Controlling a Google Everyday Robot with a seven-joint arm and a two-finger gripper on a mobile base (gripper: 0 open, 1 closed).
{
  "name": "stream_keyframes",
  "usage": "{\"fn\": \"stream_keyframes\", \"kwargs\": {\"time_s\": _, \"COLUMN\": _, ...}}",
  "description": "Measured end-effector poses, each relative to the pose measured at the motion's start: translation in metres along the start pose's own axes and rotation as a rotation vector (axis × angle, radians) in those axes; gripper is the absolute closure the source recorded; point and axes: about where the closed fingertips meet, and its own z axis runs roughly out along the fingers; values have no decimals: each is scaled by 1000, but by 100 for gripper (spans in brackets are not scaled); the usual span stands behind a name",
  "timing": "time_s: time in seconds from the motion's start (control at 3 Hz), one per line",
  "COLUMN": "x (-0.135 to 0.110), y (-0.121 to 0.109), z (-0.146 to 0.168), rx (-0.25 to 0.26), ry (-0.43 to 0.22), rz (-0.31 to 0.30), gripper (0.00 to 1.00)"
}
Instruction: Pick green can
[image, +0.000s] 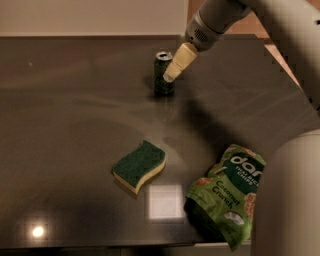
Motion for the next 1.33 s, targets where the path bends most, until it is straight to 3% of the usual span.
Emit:
{"fn": "stream_keyframes", "kwargs": {"time_s": 0.33, "x": -15, "y": 1, "z": 21, "rx": -4, "ry": -29, "rz": 15, "gripper": 0}}
{"fn": "stream_keyframes", "kwargs": {"time_s": 1.0, "x": -33, "y": -3, "z": 45, "rx": 52, "ry": -73, "rz": 52, "gripper": 0}}
{"fn": "stream_keyframes", "kwargs": {"time_s": 1.33, "x": -36, "y": -5, "z": 48, "rx": 64, "ry": -83, "rz": 60, "gripper": 17}}
